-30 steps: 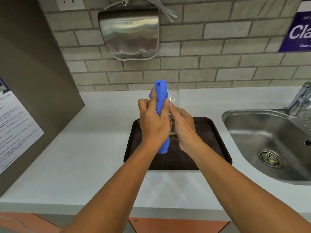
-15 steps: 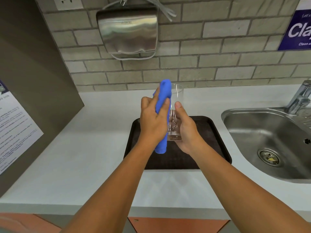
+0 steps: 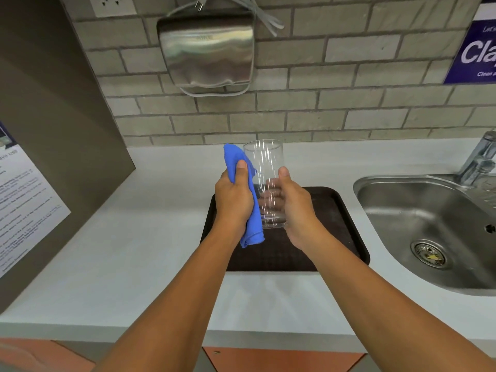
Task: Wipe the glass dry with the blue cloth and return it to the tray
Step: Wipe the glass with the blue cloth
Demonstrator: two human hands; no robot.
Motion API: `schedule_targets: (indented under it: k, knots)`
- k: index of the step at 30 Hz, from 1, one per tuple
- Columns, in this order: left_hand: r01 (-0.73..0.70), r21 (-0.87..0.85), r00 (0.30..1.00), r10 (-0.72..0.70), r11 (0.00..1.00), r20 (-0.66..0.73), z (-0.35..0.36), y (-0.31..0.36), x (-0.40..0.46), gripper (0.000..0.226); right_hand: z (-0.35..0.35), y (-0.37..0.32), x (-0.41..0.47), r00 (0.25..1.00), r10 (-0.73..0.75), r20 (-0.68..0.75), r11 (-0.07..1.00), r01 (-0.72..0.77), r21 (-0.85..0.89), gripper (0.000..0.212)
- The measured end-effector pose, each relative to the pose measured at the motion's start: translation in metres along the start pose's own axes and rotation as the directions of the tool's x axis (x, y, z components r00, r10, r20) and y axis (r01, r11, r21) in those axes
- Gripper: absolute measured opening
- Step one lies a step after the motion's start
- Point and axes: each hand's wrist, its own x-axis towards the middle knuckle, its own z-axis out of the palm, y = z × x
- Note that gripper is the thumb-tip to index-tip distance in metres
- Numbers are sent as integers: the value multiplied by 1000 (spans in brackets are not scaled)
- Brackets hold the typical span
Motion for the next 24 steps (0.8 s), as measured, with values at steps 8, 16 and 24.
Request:
schedule_targets:
  k: [8,16,24]
  knots:
    - [-342,110,939,336,933,72,8,-2,-22,27,4,6,-1,997,-68,-23,997,67,-44,65]
    - [-366,129,931,360,922,66,8,8,-3,24,2,-1,-3,995,-24,95,984,7,181,66]
    - [62,14,995,-63,998,71,4,6,6,34,-1,-1,-1,984,79,163,963,-117,241,79]
